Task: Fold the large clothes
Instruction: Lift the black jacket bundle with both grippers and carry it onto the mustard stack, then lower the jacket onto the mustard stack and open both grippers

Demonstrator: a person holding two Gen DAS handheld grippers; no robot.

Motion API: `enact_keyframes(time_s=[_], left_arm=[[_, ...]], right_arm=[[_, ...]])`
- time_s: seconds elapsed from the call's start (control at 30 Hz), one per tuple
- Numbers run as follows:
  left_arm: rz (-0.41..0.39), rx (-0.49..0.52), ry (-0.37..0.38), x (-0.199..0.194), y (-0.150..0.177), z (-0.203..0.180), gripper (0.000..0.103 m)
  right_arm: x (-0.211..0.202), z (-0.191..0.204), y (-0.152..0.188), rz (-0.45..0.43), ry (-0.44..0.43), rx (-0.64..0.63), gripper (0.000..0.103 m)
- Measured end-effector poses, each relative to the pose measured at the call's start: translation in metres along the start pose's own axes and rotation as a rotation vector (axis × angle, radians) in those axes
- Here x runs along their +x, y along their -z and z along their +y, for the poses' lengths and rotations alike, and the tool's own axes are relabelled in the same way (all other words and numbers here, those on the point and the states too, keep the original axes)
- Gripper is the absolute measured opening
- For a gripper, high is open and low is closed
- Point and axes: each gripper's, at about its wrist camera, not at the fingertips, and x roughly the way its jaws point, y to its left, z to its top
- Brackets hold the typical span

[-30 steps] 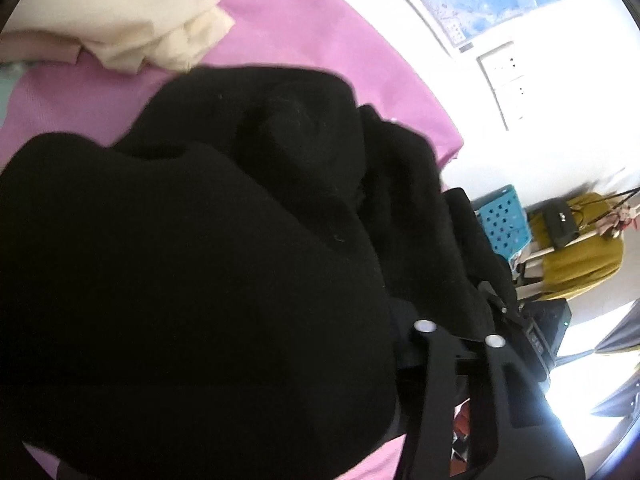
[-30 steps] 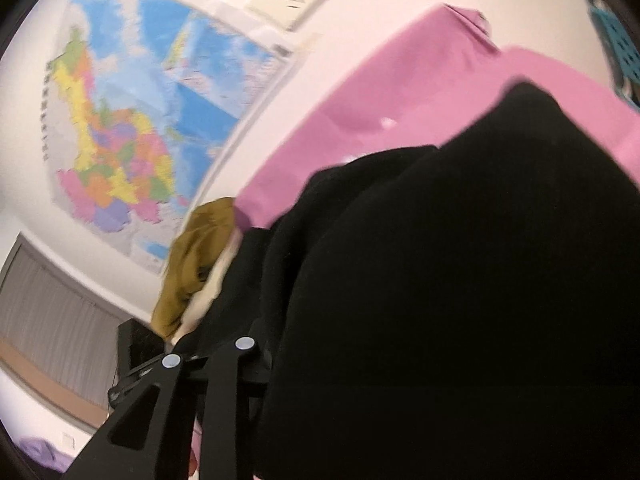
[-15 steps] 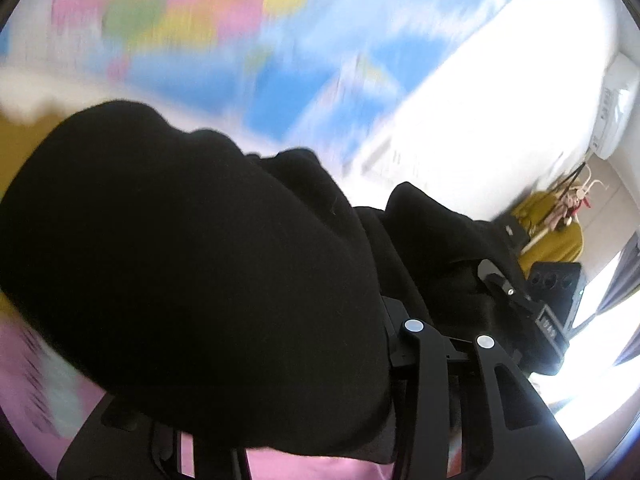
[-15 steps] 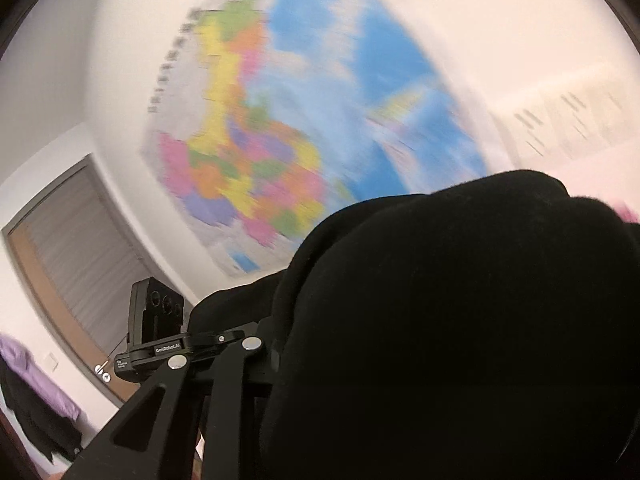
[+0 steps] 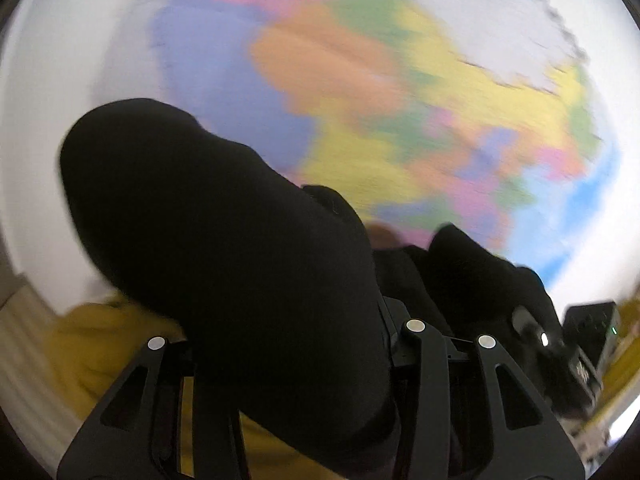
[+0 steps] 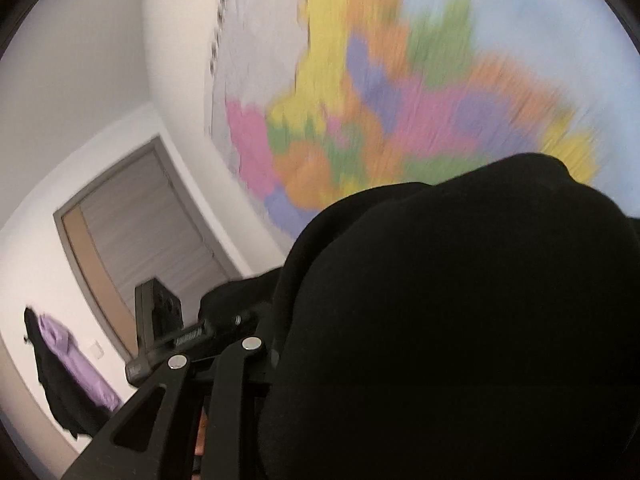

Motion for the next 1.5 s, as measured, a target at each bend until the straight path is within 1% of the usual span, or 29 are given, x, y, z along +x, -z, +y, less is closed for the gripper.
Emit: enact_keyframes(time_s=[0.07, 0.13, 0.17, 0.2, 0.27, 0.37, 0.43, 0.47, 0.5, 0.6, 0.63, 0.67, 0.7, 0.73, 0.77, 0.83, 0.87, 0.9, 0.97, 1.0, 1.07, 1.1, 1.13, 1.17, 1.23, 1.3, 1.37, 1.43, 1.5], left_arm=[[0.011, -0.035, -0.073, 0.015, 0.008, 0.042, 0.04], [0.054, -0.079, -0.128, 0.035, 0.027, 0.085, 0.04], [0.101, -0.123, -0.168, 0.051, 0.047, 0.116, 0.04], [0.14, -0.144, -0.188, 0.061, 0.06, 0.136, 0.04], [0.195, -0.213, -0.194, 0.073, 0.087, 0.171, 0.04], [0.178, -0.232, -0.143, 0.064, 0.105, 0.189, 0.045], [0.176, -0.224, -0.141, 0.061, 0.104, 0.19, 0.049], [0.178, -0.217, -0.151, 0.064, 0.104, 0.18, 0.049], [0.182, -0.211, -0.161, 0.064, 0.104, 0.176, 0.049], [0.188, -0.188, -0.198, 0.06, 0.102, 0.175, 0.056], [0.184, -0.18, -0.213, 0.053, 0.103, 0.178, 0.059], [0.175, -0.169, -0.235, 0.048, 0.104, 0.175, 0.063], [0.17, -0.161, -0.253, 0.042, 0.105, 0.175, 0.065], [0.158, -0.158, -0.278, 0.038, 0.106, 0.173, 0.068], [0.148, -0.153, -0.295, 0.032, 0.107, 0.17, 0.07], [0.124, -0.147, -0.343, 0.019, 0.106, 0.163, 0.074], [0.115, -0.144, -0.378, 0.013, 0.106, 0.16, 0.085], [0.096, -0.133, -0.447, 0.005, 0.107, 0.156, 0.09], [0.079, -0.11, -0.498, -0.006, 0.107, 0.15, 0.09], [0.072, -0.111, -0.502, -0.01, 0.108, 0.149, 0.09], [0.054, -0.098, -0.509, -0.018, 0.109, 0.144, 0.09], [0.035, -0.081, -0.521, -0.024, 0.11, 0.14, 0.09], [0.02, -0.066, -0.522, -0.029, 0.111, 0.137, 0.09], [0.001, -0.043, -0.506, -0.035, 0.112, 0.13, 0.09], [-0.016, -0.008, -0.458, -0.043, 0.115, 0.119, 0.09], [-0.009, 0.042, -0.386, -0.043, 0.117, 0.104, 0.09], [0.016, 0.074, -0.33, -0.035, 0.121, 0.093, 0.09], [0.031, 0.119, -0.292, -0.022, 0.127, 0.078, 0.09], [0.053, 0.135, -0.273, -0.007, 0.13, 0.07, 0.09]], right_arm=[[0.037, -0.011, 0.028, 0.069, -0.006, 0.013, 0.025], [0.072, -0.028, 0.066, 0.179, 0.016, 0.034, 0.025], [0.09, -0.042, 0.092, 0.26, 0.03, 0.065, 0.025], [0.097, -0.051, 0.11, 0.303, 0.038, 0.093, 0.025], [0.102, -0.071, 0.141, 0.381, 0.056, 0.157, 0.031], [0.083, -0.076, 0.151, 0.385, 0.04, 0.167, 0.042], [0.072, -0.073, 0.149, 0.387, 0.047, 0.156, 0.052], [0.065, -0.072, 0.146, 0.386, 0.054, 0.16, 0.057], [0.054, -0.076, 0.144, 0.375, 0.06, 0.177, 0.065], [0.027, -0.085, 0.136, 0.317, 0.089, 0.221, 0.067], [0.013, -0.091, 0.135, 0.275, 0.12, 0.241, 0.064], [0.009, -0.096, 0.133, 0.248, 0.118, 0.255, 0.055], [0.003, -0.101, 0.134, 0.238, 0.101, 0.274, 0.033], [-0.001, -0.104, 0.137, 0.248, 0.101, 0.296, 0.028], [-0.004, -0.105, 0.143, 0.267, 0.098, 0.314, 0.025], [-0.01, -0.096, 0.146, 0.244, 0.1, 0.278, 0.023], [-0.019, -0.086, 0.152, 0.23, 0.105, 0.234, 0.023], [-0.017, -0.083, 0.156, 0.225, 0.115, 0.219, 0.023], [-0.009, -0.097, 0.175, 0.31, 0.154, 0.29, 0.028], [-0.008, -0.098, 0.179, 0.341, 0.165, 0.314, 0.034], [-0.006, -0.101, 0.176, 0.37, 0.193, 0.301, 0.044], [-0.011, -0.096, 0.171, 0.373, 0.229, 0.259, 0.053], [-0.016, -0.088, 0.163, 0.368, 0.262, 0.212, 0.057], [-0.021, -0.078, 0.157, 0.358, 0.294, 0.152, 0.057], [-0.024, -0.056, 0.143, 0.334, 0.38, 0.017, 0.057], [-0.03, -0.038, 0.131, 0.283, 0.413, -0.07, 0.057], [-0.025, -0.018, 0.116, 0.242, 0.425, -0.182, 0.058], [-0.002, -0.008, 0.105, 0.237, 0.394, -0.25, 0.058], [0.037, -0.006, 0.095, 0.291, 0.357, -0.285, 0.056]])
